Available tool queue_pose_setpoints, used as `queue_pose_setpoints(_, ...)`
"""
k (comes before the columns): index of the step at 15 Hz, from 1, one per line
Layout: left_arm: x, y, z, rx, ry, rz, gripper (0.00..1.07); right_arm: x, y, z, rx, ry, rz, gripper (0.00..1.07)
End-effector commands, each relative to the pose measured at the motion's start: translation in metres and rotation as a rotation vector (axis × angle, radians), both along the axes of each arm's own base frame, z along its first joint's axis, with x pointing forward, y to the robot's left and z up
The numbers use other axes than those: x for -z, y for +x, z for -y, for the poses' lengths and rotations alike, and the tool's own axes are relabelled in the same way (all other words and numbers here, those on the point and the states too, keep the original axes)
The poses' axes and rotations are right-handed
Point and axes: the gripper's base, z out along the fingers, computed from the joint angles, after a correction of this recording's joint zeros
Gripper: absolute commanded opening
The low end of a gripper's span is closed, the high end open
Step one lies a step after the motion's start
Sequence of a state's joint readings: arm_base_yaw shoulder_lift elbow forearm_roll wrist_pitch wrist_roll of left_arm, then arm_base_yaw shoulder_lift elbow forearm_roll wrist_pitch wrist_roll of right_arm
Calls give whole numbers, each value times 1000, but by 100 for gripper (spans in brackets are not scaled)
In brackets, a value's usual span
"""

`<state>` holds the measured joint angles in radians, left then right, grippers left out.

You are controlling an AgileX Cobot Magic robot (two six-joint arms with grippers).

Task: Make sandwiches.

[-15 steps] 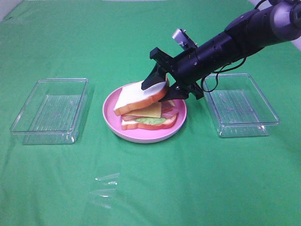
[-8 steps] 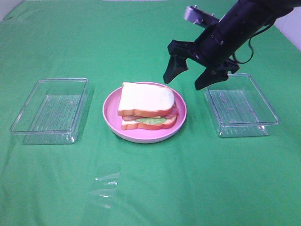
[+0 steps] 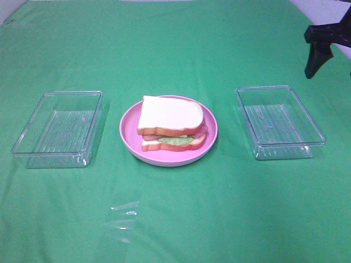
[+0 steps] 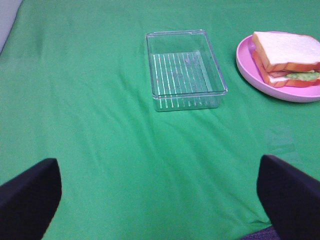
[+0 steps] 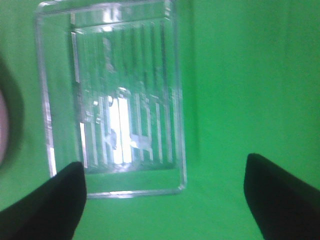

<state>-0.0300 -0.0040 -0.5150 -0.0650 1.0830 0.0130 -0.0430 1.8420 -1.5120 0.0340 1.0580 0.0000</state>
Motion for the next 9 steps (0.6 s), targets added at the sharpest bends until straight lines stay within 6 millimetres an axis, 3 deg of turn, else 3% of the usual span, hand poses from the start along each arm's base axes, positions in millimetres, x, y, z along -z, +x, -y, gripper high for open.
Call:
queue_pose_setpoints(1, -1, -3, 0, -1, -6, 29, 98, -3, -15, 5, 14, -36, -109, 83)
queue_pose_setpoints(4, -1, -3, 0, -1, -6, 29, 98, -5, -71, 1, 7, -25, -129, 83)
queue_pose_setpoints(8, -1, -3, 0, -1, -6, 29, 98, -14, -194, -5, -3, -33, -1, 83)
queue_pose_setpoints(9, -1, -3, 0, -1, -6, 29, 98, -17, -236, -7, 8, -31, 101, 83)
